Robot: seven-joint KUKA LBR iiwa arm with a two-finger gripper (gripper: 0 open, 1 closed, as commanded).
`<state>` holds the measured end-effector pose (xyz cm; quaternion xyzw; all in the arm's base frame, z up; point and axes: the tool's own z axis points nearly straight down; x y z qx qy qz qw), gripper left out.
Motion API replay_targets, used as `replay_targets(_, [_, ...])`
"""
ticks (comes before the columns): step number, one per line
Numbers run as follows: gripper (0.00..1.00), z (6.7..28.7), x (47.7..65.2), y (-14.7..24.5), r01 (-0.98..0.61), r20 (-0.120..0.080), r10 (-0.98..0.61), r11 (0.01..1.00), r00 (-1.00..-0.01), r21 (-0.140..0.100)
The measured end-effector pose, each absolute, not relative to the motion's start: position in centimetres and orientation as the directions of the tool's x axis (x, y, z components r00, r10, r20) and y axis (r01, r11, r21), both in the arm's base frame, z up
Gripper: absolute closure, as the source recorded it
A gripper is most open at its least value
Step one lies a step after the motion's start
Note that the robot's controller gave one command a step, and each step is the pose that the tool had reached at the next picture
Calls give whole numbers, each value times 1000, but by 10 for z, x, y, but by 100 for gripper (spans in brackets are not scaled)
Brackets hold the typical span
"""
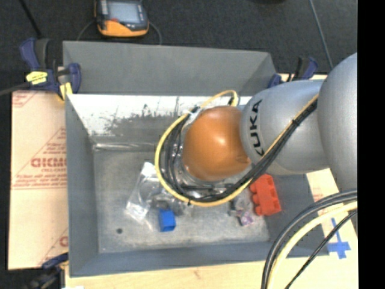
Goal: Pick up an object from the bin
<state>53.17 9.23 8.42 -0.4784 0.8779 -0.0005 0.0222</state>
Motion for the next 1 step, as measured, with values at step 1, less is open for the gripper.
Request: replay_targets(1, [100,115,511,186,-815,-9,-815,579,-579,0])
